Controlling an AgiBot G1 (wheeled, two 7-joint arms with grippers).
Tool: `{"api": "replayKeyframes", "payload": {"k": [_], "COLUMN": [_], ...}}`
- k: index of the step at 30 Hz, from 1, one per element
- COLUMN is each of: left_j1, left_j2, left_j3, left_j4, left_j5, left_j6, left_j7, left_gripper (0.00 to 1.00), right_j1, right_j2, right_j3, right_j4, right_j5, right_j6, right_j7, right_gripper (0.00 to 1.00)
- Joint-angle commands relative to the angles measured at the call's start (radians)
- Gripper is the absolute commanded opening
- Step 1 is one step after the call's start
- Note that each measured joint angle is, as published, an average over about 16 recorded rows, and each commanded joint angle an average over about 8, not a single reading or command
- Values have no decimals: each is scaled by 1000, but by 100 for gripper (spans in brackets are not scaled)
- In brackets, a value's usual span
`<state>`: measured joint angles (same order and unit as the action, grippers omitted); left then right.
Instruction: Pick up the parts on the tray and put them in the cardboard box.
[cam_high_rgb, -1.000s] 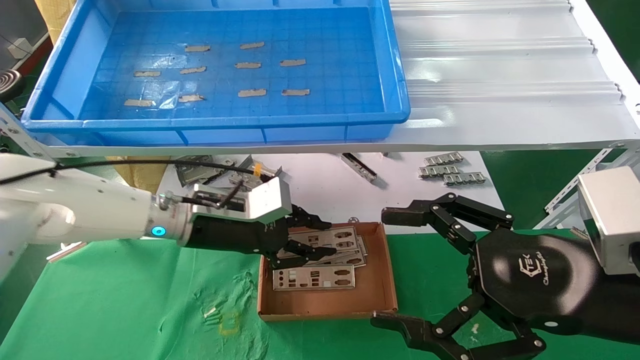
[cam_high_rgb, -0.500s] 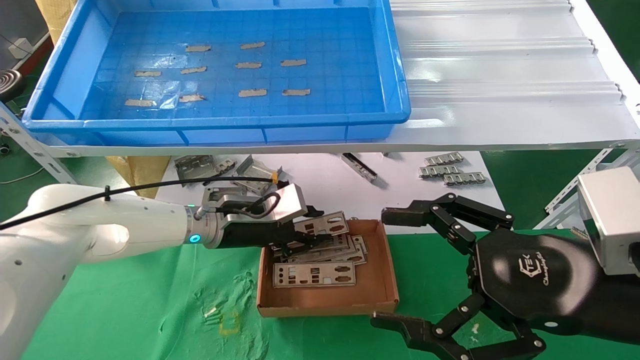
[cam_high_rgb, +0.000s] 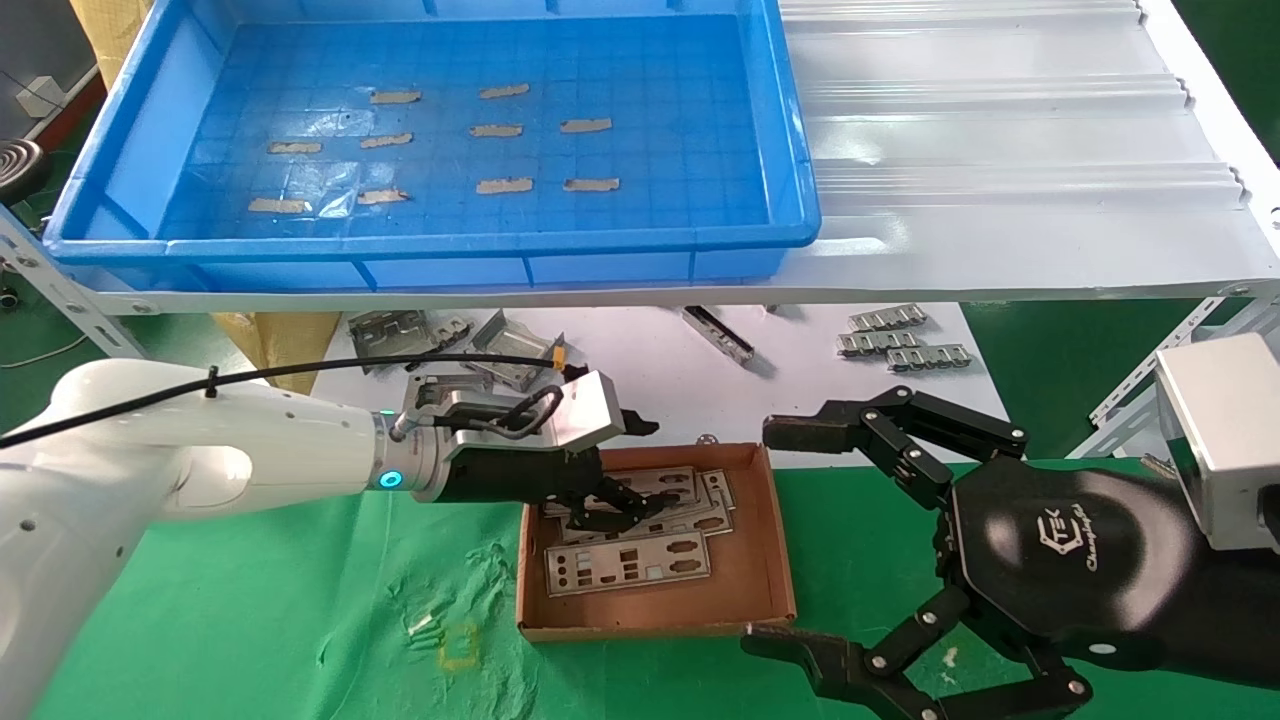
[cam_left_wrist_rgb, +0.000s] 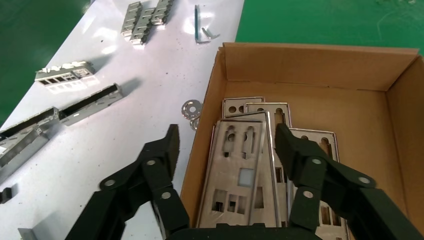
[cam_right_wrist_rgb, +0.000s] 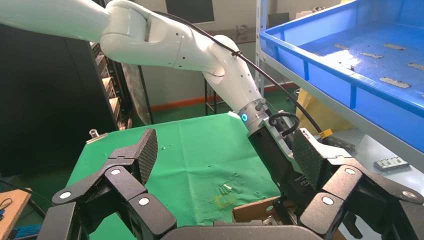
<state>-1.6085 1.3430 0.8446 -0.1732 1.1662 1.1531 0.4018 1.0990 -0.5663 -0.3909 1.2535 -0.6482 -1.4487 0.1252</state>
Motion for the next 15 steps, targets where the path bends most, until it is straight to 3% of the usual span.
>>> {"api": "replayKeyframes", "payload": {"k": [1,15], "left_j1": [-4,-34], "left_j2": [-1,-52], "left_j3": [4,-26], "left_j4": [2,18], "left_j5": [0,-72], "left_j6": [5,296], "left_j7": [-2,-17], "left_gripper": [100,100], "right_j1": [0,0], "right_j2": [0,0], "right_j3": [0,0], "right_j4": [0,0], "right_j5": [0,0], "right_j6": [0,0], "right_j7": [0,0], "right_gripper": [100,100]}}
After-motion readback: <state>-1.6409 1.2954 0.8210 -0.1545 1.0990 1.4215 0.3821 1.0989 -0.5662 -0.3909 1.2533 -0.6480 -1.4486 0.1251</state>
